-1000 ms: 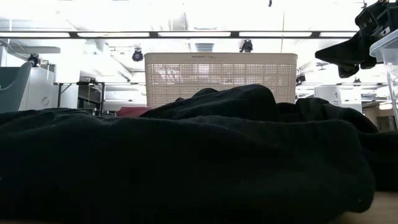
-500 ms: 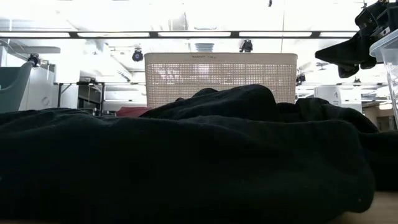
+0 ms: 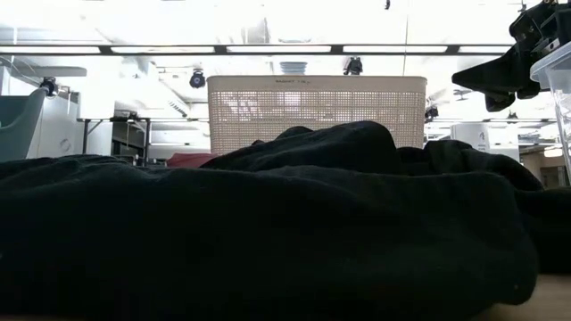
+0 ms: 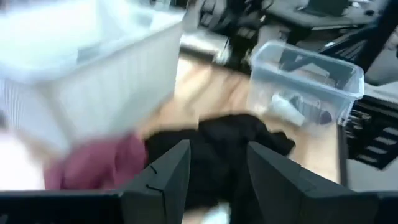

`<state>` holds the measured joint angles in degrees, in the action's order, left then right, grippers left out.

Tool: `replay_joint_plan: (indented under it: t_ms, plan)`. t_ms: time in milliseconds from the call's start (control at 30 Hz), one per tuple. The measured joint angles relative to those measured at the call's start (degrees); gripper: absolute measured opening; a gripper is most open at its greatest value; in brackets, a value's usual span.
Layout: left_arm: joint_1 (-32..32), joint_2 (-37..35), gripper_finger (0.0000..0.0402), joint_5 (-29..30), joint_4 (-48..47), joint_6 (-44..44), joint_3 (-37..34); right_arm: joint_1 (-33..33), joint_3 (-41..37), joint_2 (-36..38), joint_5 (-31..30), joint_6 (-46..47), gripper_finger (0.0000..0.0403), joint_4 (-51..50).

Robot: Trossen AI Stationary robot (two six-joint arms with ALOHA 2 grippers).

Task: Pick & Place Cloths
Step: Put the red underwear into the blue bin

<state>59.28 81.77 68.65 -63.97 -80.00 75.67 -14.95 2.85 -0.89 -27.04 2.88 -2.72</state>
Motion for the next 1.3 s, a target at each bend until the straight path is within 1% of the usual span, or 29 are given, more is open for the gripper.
replay_joint_plan:
  t_ms: [100,167,233,267,333,467,567,700,833,933,1000,1100,1233,1300]
  plan:
    - [-2.96,1.84,0.0165,3.87,14.19,19.09,-0.69,-0.01,0.00,0.00,-0.01,-0.05,0.0009,0.00]
    - [-5.66,3.46,0.0165,5.00,22.71,29.72,-1.42,0.01,0.00,0.00,-0.01,0.03,0.0009,0.02]
    - [-8.92,4.85,0.0165,4.80,28.19,35.96,-2.37,-0.01,0.00,0.00,-0.01,-0.05,0.0009,0.00]
    - [-10.54,5.29,0.0165,4.54,29.60,36.87,-2.94,0.00,0.00,0.00,-0.01,-0.03,0.0009,0.01]
    - [-13.75,5.83,0.0165,3.27,30.09,36.16,-4.30,-0.01,0.00,0.00,0.01,0.01,0.0009,0.00]
    - [-19.75,6.34,0.0165,-1.12,29.87,33.44,-9.09,0.00,0.00,0.00,-0.01,0.02,0.0009,0.02]
    - [-24.46,6.00,0.0165,-3.11,29.38,29.16,-12.59,0.01,0.00,0.00,0.00,-0.02,0.0009,0.00]
    - [-30.55,5.38,0.0165,-7.84,25.74,26.93,-15.54,-0.01,0.00,0.00,0.01,-0.03,0.0009,0.02]
    - [-35.20,5.38,0.0165,-14.43,21.80,26.84,-17.04,0.00,0.00,0.00,-0.01,-0.04,0.0009,0.01]
    - [-37.64,5.29,0.0165,-18.54,17.93,28.78,-17.37,0.01,0.00,0.00,-0.01,-0.05,0.0009,0.01]
    - [-38.41,5.29,0.0165,-18.79,16.11,29.83,-17.62,-0.01,0.00,0.00,-0.01,-0.01,0.0009,0.00]
    - [-39.22,5.29,0.0165,-17.64,15.67,29.57,-17.99,0.00,0.00,0.00,-0.01,-0.05,0.0009,0.01]
    - [-41.22,5.29,0.0165,-20.97,15.77,30.04,-18.00,-0.01,0.00,0.00,-0.01,-0.05,0.0009,0.01]
    - [-42.07,5.29,0.0165,-21.35,15.75,30.12,-18.07,0.01,0.00,0.00,-0.01,0.02,0.0009,0.00]
